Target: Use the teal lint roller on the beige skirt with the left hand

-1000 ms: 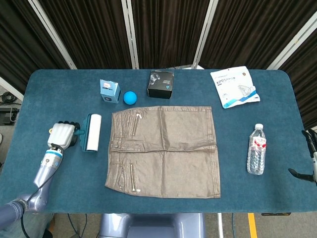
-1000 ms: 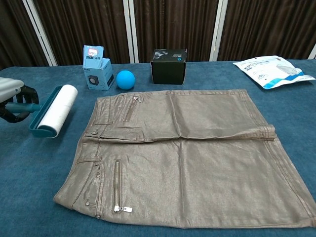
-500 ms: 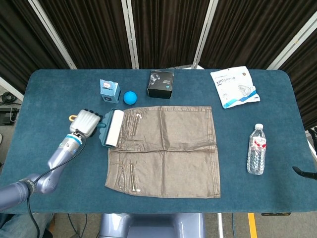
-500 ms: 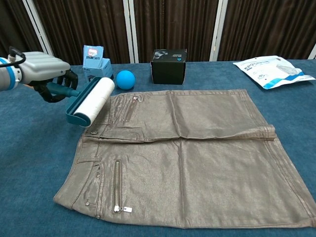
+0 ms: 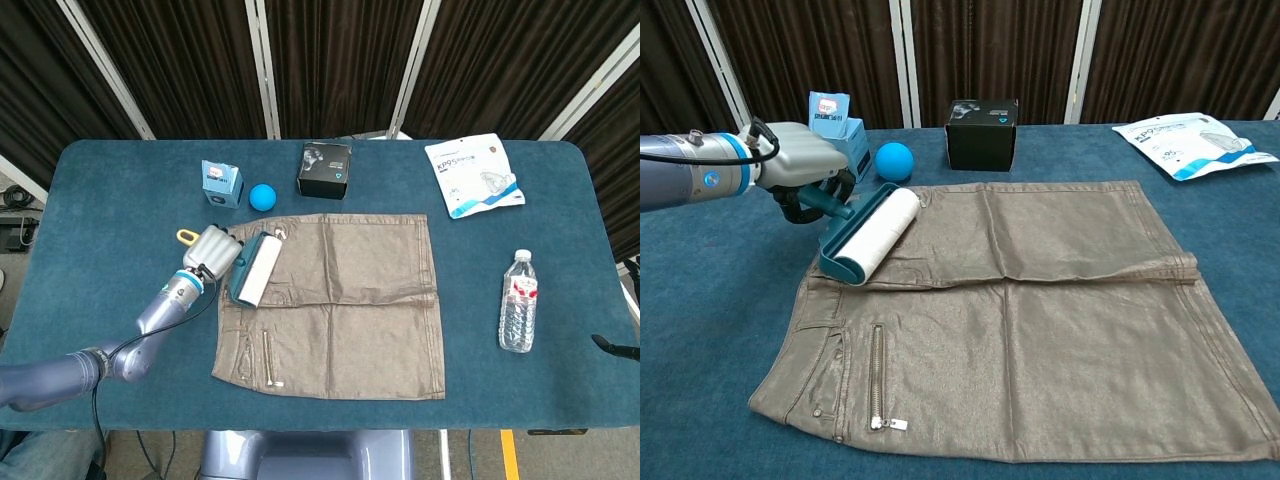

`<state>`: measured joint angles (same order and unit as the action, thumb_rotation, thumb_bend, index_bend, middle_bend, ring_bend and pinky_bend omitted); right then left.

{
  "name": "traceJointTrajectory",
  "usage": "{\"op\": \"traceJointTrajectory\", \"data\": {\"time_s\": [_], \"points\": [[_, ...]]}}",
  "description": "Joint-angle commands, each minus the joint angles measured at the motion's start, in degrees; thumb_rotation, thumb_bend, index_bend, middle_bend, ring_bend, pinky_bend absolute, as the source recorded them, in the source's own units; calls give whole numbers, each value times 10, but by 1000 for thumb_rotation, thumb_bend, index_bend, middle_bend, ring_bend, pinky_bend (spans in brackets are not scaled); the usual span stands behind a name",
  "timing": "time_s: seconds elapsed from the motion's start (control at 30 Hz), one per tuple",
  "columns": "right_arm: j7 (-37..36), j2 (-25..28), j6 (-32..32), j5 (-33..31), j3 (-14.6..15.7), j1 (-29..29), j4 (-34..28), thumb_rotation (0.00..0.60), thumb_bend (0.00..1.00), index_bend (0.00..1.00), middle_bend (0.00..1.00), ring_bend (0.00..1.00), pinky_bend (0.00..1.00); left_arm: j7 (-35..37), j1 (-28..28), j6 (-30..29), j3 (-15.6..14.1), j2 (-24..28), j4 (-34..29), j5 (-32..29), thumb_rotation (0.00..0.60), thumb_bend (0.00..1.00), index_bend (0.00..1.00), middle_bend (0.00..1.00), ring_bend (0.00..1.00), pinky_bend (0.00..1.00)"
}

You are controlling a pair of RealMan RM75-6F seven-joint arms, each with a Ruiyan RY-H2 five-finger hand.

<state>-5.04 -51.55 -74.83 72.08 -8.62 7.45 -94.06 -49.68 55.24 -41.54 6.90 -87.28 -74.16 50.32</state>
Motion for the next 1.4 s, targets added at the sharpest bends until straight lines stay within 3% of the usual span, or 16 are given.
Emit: {"op": "traceJointTrajectory", "data": {"time_s": [0.03,0.33,0.6,1.4], "points": [[-3,2,1,0,0,0,-1,600,0,0,0,0,0,-7,7,-3,-7,-9,3,-6,600,838,686,439,369,421],[-31,13,-1,-1,-3,-6,-1,600,0,0,0,0,0,-73,57,-25,-15,-44,-6,-22,600,840,695,446,377,426],[-47,21,1,-1,-2,-10,2,600,0,0,0,0,0,-160,121,-47,-16,-87,-26,-77,600,839,706,453,382,432],[-75,32,-9,-2,-5,-22,6,600,0,0,0,0,0,-256,222,-77,-27,-155,-46,-132,600,837,710,456,383,438]]}}
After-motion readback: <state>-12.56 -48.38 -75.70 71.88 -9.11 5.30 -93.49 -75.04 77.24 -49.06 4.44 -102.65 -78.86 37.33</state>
